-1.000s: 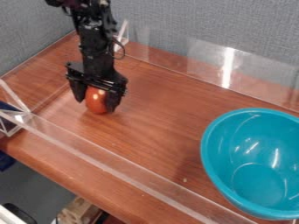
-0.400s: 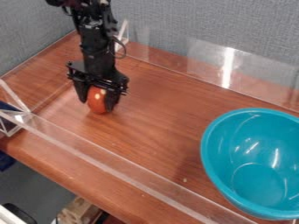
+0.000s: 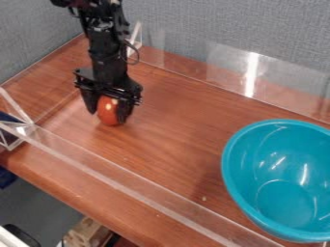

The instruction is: Remove the mushroom from inside the blue bowl and put it on the table

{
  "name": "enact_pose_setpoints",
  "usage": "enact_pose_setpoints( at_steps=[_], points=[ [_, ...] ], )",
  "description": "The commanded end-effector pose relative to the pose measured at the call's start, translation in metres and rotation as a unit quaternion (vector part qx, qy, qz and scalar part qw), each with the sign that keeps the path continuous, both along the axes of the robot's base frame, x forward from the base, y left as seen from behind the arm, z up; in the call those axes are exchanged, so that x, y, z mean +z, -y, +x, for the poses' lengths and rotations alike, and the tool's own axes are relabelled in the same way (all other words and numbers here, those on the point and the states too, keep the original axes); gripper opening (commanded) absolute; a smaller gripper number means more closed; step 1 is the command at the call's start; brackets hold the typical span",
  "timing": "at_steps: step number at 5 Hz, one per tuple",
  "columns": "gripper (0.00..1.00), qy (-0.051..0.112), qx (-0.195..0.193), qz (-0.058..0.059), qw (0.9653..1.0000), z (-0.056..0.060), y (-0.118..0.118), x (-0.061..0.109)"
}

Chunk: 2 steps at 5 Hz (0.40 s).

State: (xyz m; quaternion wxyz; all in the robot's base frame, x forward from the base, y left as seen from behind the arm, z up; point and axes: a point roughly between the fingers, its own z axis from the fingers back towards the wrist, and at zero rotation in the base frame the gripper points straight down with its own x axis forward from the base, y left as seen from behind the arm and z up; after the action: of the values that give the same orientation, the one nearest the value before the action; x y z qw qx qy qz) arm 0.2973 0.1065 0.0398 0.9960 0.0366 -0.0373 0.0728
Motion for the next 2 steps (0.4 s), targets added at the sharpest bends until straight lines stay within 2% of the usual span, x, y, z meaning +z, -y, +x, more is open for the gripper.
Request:
enact_pose_setpoints(
  at_steps=[1,2],
  points=[
    [0.0,0.047,-0.002,0.014,0.9988,0.0119,-0.0035,0.0309],
    [1.0,0.047,-0.001,0.015,0.9988,0.0135,-0.004,0.028]
  ],
)
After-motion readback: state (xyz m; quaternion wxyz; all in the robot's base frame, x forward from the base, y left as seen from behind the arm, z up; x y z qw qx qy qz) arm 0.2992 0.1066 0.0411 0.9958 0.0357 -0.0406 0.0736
